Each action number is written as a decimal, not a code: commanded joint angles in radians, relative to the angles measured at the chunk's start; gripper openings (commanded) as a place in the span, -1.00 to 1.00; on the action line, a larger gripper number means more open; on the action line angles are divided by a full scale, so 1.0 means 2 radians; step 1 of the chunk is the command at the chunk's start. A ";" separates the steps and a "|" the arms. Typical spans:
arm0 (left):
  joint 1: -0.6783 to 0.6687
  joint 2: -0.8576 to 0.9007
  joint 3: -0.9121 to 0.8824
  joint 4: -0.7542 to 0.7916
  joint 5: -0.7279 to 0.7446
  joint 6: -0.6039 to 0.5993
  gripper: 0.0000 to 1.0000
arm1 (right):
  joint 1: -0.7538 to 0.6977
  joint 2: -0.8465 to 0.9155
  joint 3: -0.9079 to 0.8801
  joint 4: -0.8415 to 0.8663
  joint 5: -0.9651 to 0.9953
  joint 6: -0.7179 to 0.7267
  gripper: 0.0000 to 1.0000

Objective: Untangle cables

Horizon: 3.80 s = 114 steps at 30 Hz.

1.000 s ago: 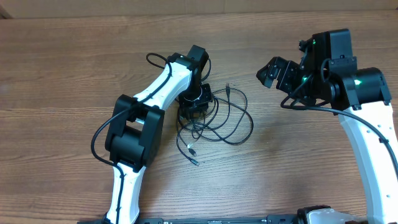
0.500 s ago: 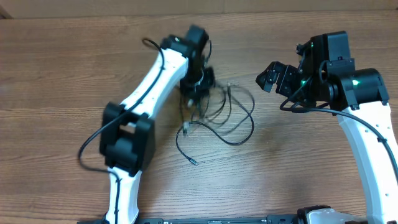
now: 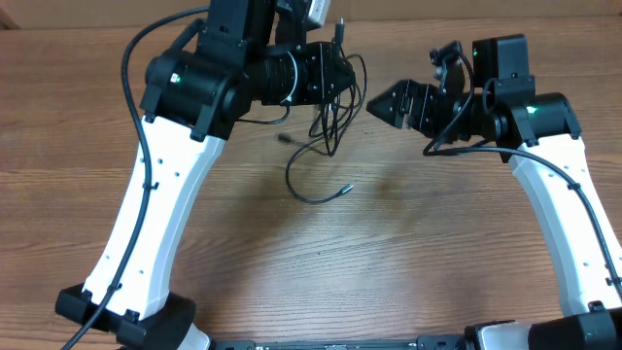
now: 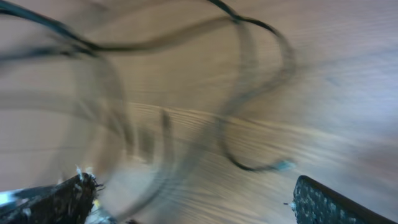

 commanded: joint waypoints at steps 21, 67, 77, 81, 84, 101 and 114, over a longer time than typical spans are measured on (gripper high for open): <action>0.004 0.011 -0.001 0.001 0.059 -0.017 -0.92 | 0.106 0.032 0.000 0.047 0.018 0.058 -0.75; 0.120 0.018 -0.003 -0.217 -0.201 -0.054 0.38 | 0.094 0.202 -0.001 -0.105 0.276 0.083 0.18; 0.120 0.018 -0.003 -0.218 -0.201 -0.054 0.38 | 0.093 0.230 0.003 -0.084 0.274 0.082 -0.93; 0.119 0.018 -0.003 -0.215 -0.182 -0.053 0.39 | 0.093 0.201 0.058 -0.131 0.264 0.079 -0.93; 0.118 0.018 -0.003 -0.210 -0.147 -0.039 0.30 | 0.093 0.166 0.105 -0.152 0.199 0.013 -0.93; 0.116 0.018 -0.003 -0.175 -0.038 0.030 0.38 | 0.095 0.021 0.237 -0.134 -0.039 -0.048 -0.93; 0.049 0.066 -0.045 -0.161 -0.198 -0.030 0.40 | 0.086 0.034 0.235 -0.210 0.265 0.035 1.00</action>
